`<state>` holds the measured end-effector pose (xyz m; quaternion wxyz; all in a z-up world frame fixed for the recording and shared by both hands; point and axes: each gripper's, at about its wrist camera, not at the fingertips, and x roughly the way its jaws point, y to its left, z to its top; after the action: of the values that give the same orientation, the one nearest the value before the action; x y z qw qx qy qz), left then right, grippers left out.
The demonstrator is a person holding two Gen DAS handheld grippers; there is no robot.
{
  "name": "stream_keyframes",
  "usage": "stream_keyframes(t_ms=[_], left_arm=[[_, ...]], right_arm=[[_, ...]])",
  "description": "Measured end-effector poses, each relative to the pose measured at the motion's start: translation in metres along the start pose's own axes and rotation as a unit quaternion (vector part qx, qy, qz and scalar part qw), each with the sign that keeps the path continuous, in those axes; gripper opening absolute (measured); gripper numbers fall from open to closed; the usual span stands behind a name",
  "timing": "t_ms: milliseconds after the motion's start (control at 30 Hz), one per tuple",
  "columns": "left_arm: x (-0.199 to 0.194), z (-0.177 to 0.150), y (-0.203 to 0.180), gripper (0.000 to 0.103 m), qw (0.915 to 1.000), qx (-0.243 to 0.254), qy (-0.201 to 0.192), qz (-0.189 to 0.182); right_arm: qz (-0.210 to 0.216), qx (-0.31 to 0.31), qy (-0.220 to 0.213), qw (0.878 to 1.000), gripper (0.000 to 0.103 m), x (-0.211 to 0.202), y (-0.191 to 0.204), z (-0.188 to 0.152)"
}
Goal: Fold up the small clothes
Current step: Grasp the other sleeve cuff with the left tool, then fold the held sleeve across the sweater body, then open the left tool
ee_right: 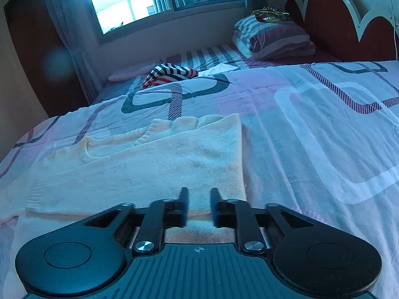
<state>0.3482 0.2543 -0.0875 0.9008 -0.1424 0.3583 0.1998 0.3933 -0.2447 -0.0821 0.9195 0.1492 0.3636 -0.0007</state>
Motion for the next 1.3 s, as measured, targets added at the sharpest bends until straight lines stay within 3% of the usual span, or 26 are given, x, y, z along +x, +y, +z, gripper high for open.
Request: stream_keyframes(t_ms=[33,133,333,500,667,767,833,867,967,1067,1200,1300], left_arm=[[-0.001,0.002,0.016,0.037,0.9996,-0.026,-0.004,0.012],[-0.002,0.011,0.059,0.035,0.9941,-0.106,-0.017,0.02],[0.015,0.025,0.104,0.032,0.9733,-0.227,-0.032,-0.012],[0.024,0.031,0.119,0.032,0.9639,-0.261,-0.042,-0.029],[0.03,0.032,0.131,0.018,0.9536,-0.296,-0.046,-0.032],[0.033,0.039,0.13,0.014,0.9575,-0.284,-0.049,-0.022],[0.037,0.044,0.132,0.002,0.9568,-0.286,-0.05,-0.023],[0.037,0.046,0.133,0.002,0.9557,-0.288,-0.056,-0.021],[0.03,0.052,0.123,0.002,0.9545,-0.28,-0.101,-0.021],[0.025,0.064,0.096,0.002,0.9676,-0.225,-0.112,-0.027],[0.018,0.075,0.029,0.002,0.9834,-0.118,-0.105,-0.088],[0.013,0.072,-0.038,0.002,0.9849,-0.043,-0.092,-0.141]], right_arm=[[0.001,-0.003,-0.003,1.0,0.051,0.0,0.004,0.0],[0.013,-0.004,0.001,1.0,0.051,0.006,0.017,-0.001],[0.013,-0.002,-0.001,1.0,0.051,0.01,0.034,-0.001],[-0.001,-0.001,0.0,1.0,0.051,0.012,0.039,0.0],[-0.015,0.002,-0.002,1.0,0.051,0.011,0.037,0.0],[-0.02,0.006,-0.003,1.0,0.051,0.01,0.038,0.001],[-0.024,0.007,-0.002,1.0,0.051,0.009,0.038,0.002],[-0.026,0.009,-0.003,1.0,0.051,0.008,0.038,0.002],[-0.028,0.013,-0.011,0.999,0.051,0.002,0.037,0.005],[-0.029,0.016,-0.015,0.999,0.051,-0.003,0.032,0.009],[-0.031,0.027,-0.018,0.999,0.051,-0.007,0.02,0.011],[-0.026,0.037,-0.02,0.999,0.051,-0.01,0.011,0.011]])
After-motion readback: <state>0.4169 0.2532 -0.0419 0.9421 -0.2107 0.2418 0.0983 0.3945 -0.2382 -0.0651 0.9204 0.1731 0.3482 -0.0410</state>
